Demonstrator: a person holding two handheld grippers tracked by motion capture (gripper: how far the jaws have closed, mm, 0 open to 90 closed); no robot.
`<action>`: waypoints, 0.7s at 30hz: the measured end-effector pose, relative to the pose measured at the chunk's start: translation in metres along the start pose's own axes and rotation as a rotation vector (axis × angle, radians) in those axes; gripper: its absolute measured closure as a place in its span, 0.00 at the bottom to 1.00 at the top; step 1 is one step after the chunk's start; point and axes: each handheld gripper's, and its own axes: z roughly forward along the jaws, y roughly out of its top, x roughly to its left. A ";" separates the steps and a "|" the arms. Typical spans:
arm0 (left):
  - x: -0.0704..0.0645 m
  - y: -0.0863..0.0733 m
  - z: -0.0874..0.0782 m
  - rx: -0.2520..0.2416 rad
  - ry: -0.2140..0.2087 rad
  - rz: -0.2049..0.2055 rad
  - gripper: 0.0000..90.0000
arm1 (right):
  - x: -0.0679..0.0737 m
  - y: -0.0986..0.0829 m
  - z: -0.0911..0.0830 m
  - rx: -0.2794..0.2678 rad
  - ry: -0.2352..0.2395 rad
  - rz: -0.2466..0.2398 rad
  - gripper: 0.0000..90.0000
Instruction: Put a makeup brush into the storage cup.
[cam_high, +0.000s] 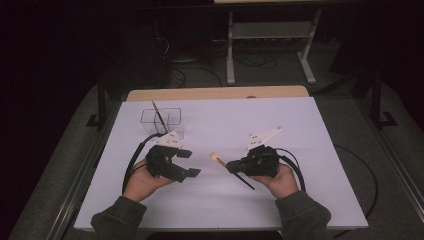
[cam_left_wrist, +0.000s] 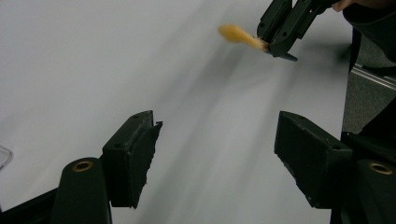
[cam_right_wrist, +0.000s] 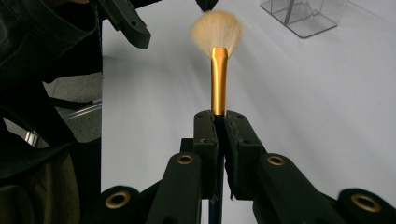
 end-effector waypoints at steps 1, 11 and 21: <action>0.000 0.000 0.000 -0.002 -0.003 -0.001 0.32 | 0.000 0.000 0.000 -0.001 0.002 -0.004 0.92; -0.003 0.006 0.002 0.001 -0.017 0.012 0.32 | 0.004 0.002 0.007 0.005 0.026 -0.012 0.92; -0.005 0.011 0.006 0.003 -0.027 0.014 0.32 | 0.008 0.004 0.010 -0.002 0.040 -0.022 0.92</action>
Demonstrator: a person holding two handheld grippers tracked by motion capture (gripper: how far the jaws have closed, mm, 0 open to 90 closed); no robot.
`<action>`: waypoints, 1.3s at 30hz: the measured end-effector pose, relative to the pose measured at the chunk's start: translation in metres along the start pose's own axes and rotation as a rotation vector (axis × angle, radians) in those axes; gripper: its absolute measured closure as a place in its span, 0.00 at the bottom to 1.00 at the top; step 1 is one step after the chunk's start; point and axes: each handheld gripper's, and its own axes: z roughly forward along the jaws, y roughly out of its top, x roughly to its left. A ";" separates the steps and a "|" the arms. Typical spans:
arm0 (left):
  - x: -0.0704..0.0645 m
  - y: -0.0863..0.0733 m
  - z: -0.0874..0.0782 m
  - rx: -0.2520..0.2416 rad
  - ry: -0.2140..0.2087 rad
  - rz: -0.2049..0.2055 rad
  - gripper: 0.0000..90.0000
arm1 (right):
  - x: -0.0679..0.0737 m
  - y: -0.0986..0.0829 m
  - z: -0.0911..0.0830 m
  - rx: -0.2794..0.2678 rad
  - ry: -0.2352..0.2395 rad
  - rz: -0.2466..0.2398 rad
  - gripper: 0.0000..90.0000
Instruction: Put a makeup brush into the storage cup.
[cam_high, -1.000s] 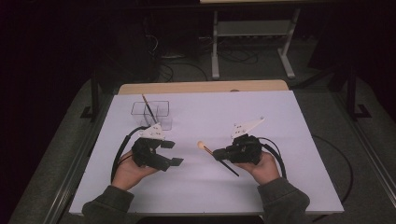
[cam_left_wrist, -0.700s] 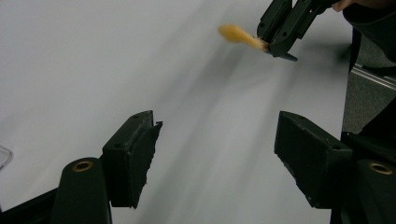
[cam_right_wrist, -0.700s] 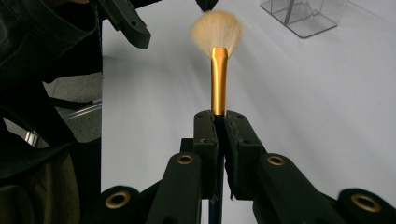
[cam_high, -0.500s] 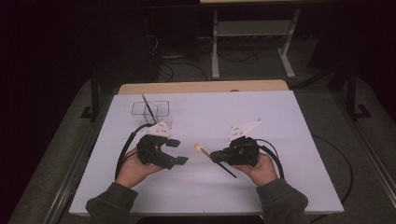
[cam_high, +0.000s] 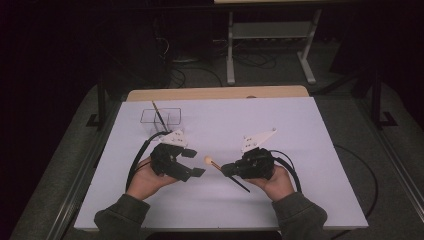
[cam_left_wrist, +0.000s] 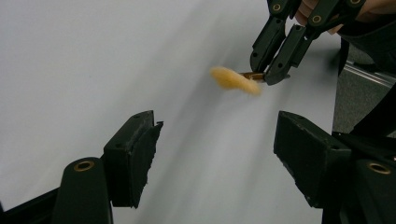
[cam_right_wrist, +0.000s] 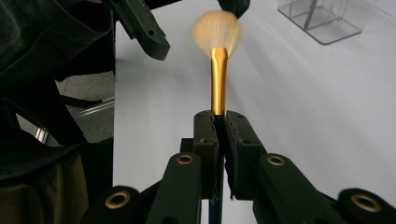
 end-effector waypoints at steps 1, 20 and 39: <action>0.000 0.000 0.000 0.009 0.001 0.007 0.33 | 0.000 0.000 0.000 -0.003 0.002 -0.003 0.92; -0.007 0.009 0.008 0.012 -0.062 0.024 0.37 | 0.008 0.004 0.007 -0.002 0.030 -0.037 0.92; -0.009 0.013 0.011 0.031 -0.126 0.042 0.58 | 0.014 0.006 0.008 -0.002 0.039 -0.070 0.92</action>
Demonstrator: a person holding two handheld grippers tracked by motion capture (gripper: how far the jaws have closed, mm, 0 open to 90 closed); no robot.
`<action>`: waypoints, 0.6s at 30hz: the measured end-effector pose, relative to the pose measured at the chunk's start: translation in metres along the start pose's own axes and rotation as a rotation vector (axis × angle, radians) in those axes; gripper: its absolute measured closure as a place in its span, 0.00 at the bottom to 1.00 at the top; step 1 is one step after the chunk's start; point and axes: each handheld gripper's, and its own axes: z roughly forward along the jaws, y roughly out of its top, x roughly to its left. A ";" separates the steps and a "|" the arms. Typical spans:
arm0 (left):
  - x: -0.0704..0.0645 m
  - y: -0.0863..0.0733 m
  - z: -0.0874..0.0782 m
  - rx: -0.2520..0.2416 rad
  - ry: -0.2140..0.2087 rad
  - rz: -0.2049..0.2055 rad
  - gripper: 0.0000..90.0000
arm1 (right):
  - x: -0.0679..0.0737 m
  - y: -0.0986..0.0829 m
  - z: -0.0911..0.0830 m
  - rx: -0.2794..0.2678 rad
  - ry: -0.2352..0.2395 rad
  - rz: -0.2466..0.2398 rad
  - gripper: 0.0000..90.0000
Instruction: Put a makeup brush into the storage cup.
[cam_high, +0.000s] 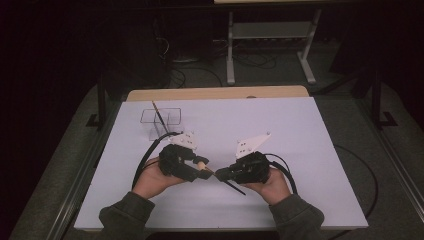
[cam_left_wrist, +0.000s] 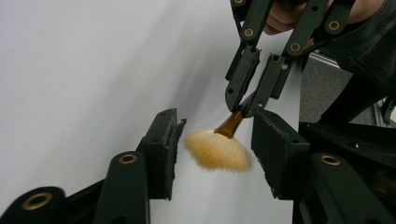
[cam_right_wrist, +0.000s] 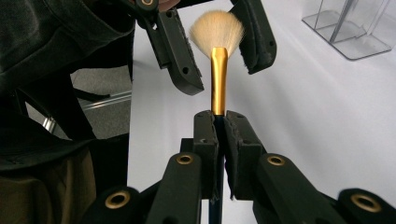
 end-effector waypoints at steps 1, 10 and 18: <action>0.000 0.000 0.000 0.002 -0.001 0.002 0.59 | 0.000 0.000 0.000 -0.003 0.002 0.001 0.92; 0.002 0.000 -0.002 -0.007 -0.020 0.002 0.68 | 0.000 0.000 0.000 -0.003 -0.011 -0.038 0.92; 0.003 0.000 -0.005 -0.020 -0.044 -0.012 0.74 | 0.002 0.002 0.001 0.004 -0.025 -0.053 0.92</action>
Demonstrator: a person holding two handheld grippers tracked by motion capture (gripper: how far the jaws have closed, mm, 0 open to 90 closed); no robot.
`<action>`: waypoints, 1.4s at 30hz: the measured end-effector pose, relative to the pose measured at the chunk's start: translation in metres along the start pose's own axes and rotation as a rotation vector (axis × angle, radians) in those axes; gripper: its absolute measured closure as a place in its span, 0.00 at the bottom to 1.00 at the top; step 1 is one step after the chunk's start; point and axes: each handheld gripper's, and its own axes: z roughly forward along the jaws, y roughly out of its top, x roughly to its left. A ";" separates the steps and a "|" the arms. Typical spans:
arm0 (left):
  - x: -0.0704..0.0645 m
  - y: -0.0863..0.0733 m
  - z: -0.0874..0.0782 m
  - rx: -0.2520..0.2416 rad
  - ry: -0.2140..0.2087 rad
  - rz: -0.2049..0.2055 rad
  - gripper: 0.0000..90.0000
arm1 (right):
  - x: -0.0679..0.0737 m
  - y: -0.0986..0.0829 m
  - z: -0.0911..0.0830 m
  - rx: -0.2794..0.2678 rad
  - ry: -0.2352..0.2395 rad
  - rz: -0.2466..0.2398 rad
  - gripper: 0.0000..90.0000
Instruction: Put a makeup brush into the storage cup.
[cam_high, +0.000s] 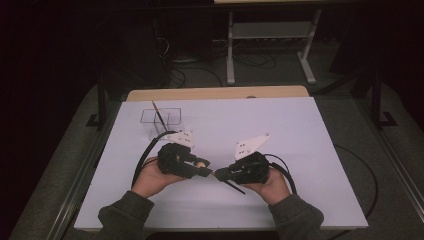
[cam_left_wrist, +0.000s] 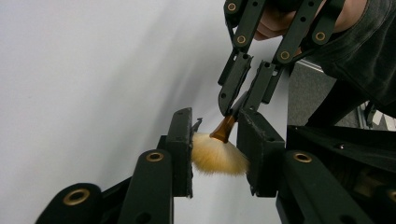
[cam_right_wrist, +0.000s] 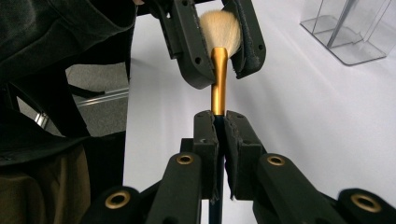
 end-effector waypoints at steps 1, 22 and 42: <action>0.000 0.000 0.000 0.000 -0.002 -0.003 0.75 | 0.001 0.000 0.000 0.002 -0.002 0.001 0.92; 0.005 0.003 -0.003 0.003 -0.070 -0.043 0.88 | 0.006 0.002 0.000 0.012 -0.031 -0.057 0.92; -0.007 0.021 -0.006 0.052 -0.059 0.027 0.93 | 0.013 0.012 0.000 0.080 -0.062 -0.116 0.83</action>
